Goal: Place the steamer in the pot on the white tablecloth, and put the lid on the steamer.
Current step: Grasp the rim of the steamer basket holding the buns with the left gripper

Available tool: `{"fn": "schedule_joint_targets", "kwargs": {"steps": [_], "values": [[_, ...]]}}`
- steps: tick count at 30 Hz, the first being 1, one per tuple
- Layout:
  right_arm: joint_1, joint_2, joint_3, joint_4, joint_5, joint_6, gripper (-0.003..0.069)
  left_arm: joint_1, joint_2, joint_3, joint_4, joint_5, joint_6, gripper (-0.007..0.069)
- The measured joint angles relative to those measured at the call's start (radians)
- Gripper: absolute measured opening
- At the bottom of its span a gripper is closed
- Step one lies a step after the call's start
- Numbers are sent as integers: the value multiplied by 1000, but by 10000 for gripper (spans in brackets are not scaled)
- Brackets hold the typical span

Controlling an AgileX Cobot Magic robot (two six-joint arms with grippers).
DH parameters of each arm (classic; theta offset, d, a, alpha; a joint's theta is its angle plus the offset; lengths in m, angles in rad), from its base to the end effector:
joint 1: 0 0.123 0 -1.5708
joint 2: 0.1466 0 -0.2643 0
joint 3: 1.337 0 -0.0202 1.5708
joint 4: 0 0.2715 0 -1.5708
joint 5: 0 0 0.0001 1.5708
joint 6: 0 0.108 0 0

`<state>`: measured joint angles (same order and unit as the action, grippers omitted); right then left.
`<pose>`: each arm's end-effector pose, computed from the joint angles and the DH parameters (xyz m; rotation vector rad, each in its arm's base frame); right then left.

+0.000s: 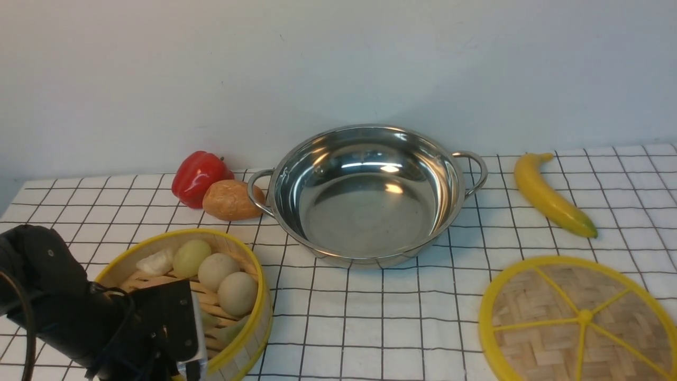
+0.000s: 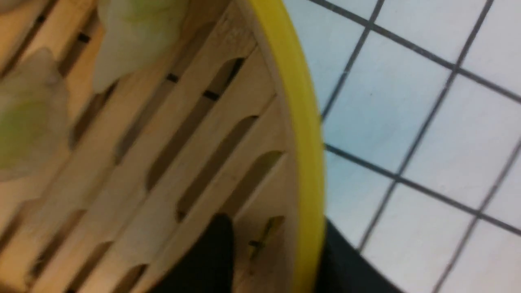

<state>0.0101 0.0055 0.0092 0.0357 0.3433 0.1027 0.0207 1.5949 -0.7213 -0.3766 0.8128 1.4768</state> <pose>0.1121 0.0024 0.1739 0.1078 1.8397 0.1135 0.2523 -0.0237 0.1015 1.6622 2.4514 -0.3220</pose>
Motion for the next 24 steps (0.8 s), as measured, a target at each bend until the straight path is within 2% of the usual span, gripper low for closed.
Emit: {"fn": "schedule_joint_targets", "kwargs": {"steps": [2,4,17,24], "values": [[0,0,0,0,0,0,242,-3,0,-1,14,18,3,62],[0,0,0,0,0,0,242,-7,0,-1,21,29,3,36],[0,0,0,0,0,0,242,-6,-3,-26,108,85,-78,32],[0,0,0,0,0,0,242,-6,-46,-132,196,238,-152,32]]}}
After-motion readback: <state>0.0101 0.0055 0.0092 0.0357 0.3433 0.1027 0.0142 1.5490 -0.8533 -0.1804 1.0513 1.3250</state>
